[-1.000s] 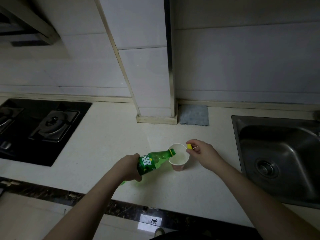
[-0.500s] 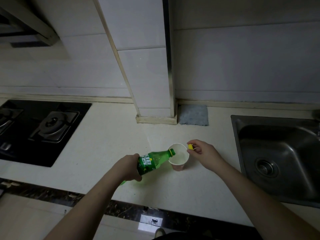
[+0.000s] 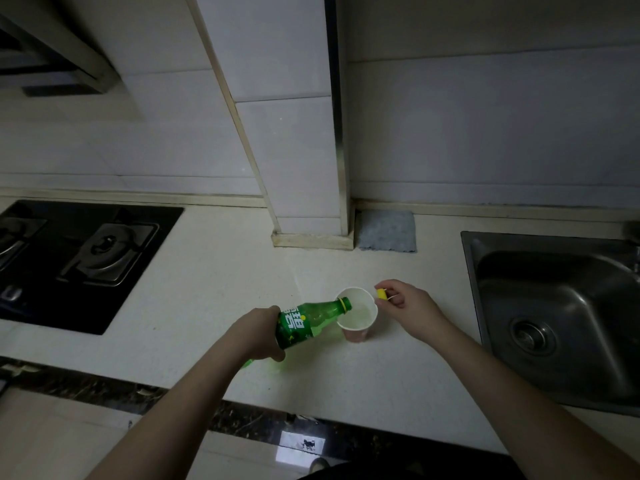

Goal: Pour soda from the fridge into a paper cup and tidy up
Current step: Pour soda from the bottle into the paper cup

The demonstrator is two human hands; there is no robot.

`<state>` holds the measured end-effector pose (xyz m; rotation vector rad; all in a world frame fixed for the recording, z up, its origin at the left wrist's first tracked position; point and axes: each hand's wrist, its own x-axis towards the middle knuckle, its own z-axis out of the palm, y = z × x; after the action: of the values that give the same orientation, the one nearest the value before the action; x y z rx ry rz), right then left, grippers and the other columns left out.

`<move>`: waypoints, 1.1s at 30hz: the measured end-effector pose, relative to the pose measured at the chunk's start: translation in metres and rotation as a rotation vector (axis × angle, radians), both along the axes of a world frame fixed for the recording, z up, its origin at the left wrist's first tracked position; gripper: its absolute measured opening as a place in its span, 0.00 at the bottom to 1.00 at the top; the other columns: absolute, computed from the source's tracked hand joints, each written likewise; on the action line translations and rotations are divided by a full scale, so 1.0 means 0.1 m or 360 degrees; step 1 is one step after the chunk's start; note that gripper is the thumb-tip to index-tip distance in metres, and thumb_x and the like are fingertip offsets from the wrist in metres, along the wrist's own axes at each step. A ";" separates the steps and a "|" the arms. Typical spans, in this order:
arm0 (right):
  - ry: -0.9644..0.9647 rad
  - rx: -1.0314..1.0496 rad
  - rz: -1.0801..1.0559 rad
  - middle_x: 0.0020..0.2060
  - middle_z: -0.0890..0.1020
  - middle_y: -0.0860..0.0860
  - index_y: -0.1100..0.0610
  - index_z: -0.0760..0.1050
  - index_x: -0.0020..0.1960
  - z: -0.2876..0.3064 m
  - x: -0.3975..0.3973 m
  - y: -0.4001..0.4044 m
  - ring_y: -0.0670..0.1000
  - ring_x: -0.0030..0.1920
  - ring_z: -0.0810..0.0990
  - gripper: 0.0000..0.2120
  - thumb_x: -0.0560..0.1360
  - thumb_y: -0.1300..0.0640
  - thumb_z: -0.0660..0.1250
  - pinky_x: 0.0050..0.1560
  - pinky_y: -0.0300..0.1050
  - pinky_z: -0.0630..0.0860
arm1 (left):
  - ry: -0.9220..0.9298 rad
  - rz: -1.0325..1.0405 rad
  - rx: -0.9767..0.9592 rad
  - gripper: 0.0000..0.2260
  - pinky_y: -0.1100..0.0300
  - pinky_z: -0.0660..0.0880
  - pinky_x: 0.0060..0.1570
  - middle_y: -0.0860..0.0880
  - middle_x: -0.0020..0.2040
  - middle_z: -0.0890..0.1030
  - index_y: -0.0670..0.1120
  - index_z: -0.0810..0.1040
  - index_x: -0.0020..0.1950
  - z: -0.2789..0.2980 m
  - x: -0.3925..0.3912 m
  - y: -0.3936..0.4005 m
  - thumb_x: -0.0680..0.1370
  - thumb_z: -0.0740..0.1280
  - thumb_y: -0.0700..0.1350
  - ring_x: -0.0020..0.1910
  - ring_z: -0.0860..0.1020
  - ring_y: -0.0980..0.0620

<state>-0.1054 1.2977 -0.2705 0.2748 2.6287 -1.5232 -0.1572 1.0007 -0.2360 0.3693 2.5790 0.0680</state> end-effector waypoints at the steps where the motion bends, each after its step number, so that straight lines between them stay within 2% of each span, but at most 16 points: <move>1: -0.0002 -0.0001 0.0001 0.47 0.81 0.49 0.52 0.77 0.58 0.00 0.00 0.00 0.46 0.46 0.80 0.13 0.74 0.55 0.70 0.47 0.39 0.74 | -0.0001 0.0002 -0.0002 0.26 0.54 0.79 0.48 0.51 0.50 0.80 0.50 0.73 0.56 0.00 0.00 0.00 0.62 0.77 0.49 0.47 0.78 0.51; 12: -0.0020 0.0006 0.0013 0.47 0.80 0.48 0.51 0.77 0.58 0.03 0.00 -0.02 0.44 0.45 0.79 0.13 0.74 0.55 0.70 0.46 0.37 0.73 | 0.0013 -0.0004 -0.0012 0.26 0.54 0.79 0.47 0.51 0.49 0.80 0.50 0.73 0.56 -0.01 0.01 0.00 0.61 0.77 0.50 0.47 0.78 0.51; 17: -0.0019 0.0017 0.0034 0.48 0.80 0.48 0.51 0.77 0.58 0.04 0.01 -0.03 0.45 0.46 0.80 0.13 0.74 0.55 0.70 0.47 0.39 0.75 | 0.0011 0.0000 -0.0018 0.27 0.53 0.80 0.48 0.51 0.50 0.80 0.50 0.73 0.57 0.00 0.01 0.00 0.62 0.77 0.49 0.47 0.78 0.51; 24: -0.0024 0.0020 0.0039 0.47 0.80 0.48 0.53 0.77 0.59 0.05 0.01 -0.04 0.45 0.45 0.79 0.13 0.75 0.57 0.70 0.41 0.33 0.71 | 0.0047 -0.0015 -0.0046 0.26 0.54 0.79 0.46 0.51 0.49 0.79 0.49 0.72 0.56 0.01 0.01 0.00 0.62 0.77 0.50 0.47 0.78 0.50; 28: -0.0010 0.0050 0.0050 0.47 0.79 0.47 0.53 0.77 0.59 0.07 0.01 -0.04 0.44 0.44 0.78 0.13 0.75 0.57 0.70 0.40 0.30 0.70 | 0.0057 -0.0020 -0.0054 0.26 0.53 0.79 0.46 0.51 0.50 0.79 0.49 0.72 0.56 0.02 0.01 0.00 0.62 0.77 0.50 0.47 0.78 0.50; 33: 0.0007 0.0066 0.0054 0.47 0.80 0.48 0.53 0.77 0.59 0.08 -0.01 -0.04 0.45 0.44 0.79 0.14 0.74 0.57 0.70 0.42 0.32 0.71 | 0.0056 -0.0019 -0.0063 0.26 0.54 0.79 0.46 0.51 0.49 0.79 0.49 0.72 0.55 0.02 0.00 0.02 0.62 0.77 0.50 0.46 0.78 0.50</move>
<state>-0.1062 1.2939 -0.2620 0.2287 2.6569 -1.4623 -0.1575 1.0025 -0.2338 0.3746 2.6086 0.0064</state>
